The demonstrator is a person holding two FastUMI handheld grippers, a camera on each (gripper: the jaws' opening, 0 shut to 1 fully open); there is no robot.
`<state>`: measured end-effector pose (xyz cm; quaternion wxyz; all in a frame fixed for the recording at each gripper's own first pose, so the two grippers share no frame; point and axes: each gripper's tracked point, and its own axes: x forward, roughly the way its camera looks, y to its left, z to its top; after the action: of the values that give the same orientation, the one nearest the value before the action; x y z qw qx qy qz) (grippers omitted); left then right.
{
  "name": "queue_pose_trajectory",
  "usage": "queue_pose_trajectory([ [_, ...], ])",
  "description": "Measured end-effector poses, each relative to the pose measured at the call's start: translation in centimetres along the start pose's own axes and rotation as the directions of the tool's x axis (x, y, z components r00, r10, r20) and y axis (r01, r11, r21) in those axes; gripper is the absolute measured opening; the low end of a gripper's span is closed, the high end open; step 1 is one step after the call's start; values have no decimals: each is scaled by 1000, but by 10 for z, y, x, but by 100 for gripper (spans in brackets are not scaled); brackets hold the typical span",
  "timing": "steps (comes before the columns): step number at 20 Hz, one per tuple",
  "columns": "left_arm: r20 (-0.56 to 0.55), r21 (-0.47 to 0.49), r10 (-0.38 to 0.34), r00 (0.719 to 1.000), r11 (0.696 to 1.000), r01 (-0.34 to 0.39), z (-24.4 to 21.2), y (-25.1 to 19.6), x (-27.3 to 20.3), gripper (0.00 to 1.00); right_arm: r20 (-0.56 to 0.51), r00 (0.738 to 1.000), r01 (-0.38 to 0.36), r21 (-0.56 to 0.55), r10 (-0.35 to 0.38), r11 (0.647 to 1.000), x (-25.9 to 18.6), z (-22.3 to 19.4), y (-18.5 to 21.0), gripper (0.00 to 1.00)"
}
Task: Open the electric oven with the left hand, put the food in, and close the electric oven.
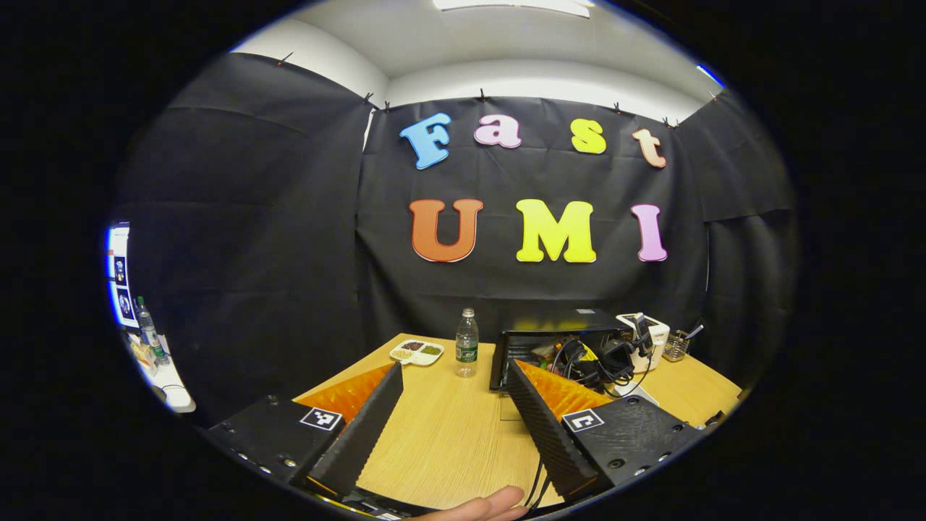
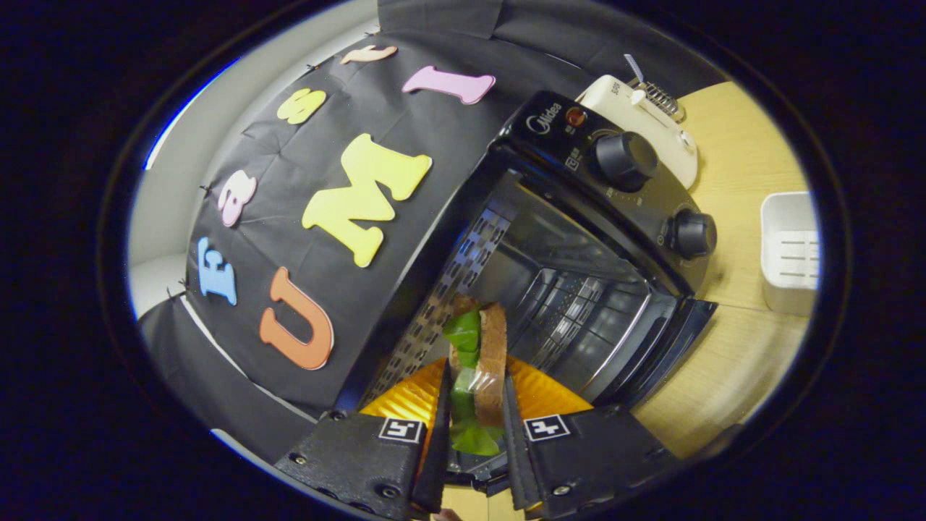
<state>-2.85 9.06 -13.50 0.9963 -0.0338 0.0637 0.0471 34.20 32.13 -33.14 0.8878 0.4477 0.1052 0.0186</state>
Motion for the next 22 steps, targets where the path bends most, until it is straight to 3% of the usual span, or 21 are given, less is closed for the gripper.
queue_pose_trajectory([
  [2,-13,18,6,1000,1000,-6,-4,1,2,95,22,1000,12,4,-12,1000,4,-3,0,29],
  [3,-21,27,4,1000,1000,-4,-6,-1,3,95,28,999,17,-2,-16,1000,2,-4,0,39],
  [4,-25,34,1,1000,999,-1,-8,-2,4,95,27,999,18,-12,-18,1000,3,-5,1,31],
  [5,-29,39,-1,1000,999,2,-10,-3,4,95,26,999,22,-24,-22,999,2,-7,1,42],
  [7,-30,56,-7,1000,998,9,-12,-7,5,95,13,1000,21,-50,-20,999,2,-11,1,44],
  [8,-30,65,-11,999,998,13,-14,-10,5,95,12,1000,27,-62,-26,998,2,-11,-1,45],
  [9,-26,72,-19,999,997,21,-13,-13,6,95,5,999,37,-85,-37,996,3,-12,-3,36],
  [10,-22,77,-24,999,997,25,-12,-15,7,95,-7,999,52,-104,-53,993,2,-14,-7,48],
  [12,-21,80,-34,999,996,36,-10,-20,5,95,-46,997,61,-154,-68,986,2,-20,-7,54],
  [13,-21,83,-36,999,996,38,-9,-21,6,96,-71,995,60,-195,-75,979,1,-23,-8,46],
  [14,-20,90,-35,999,995,37,-9,-22,5,96,-85,993,54,-238,-77,970,0,-22,-6,49],
  [15,-16,99,-31,999,995,33,-9,-22,6,96,-103,992,43,-293,-76,955,2,-24,-5,68],
  [17,-23,117,-26,999,993,28,-12,-25,7,96,-122,991,10,-386,-62,923,1,-26,-2,75],
  [18,-27,122,-27,999,992,30,-14,-27,7,96,-139,988,1,-426,-67,905,-1,-27,-1,67],
  [19,-31,127,-28,999,991,32,-15,-29,7,96,-155,985,-7,-464,-74,886,0,-28,-2,91],
  [22,-48,141,-16,999,990,23,-20,-30,8,95,-230,961,-17,-604,-154,797,-2,-37,-12,99],
])
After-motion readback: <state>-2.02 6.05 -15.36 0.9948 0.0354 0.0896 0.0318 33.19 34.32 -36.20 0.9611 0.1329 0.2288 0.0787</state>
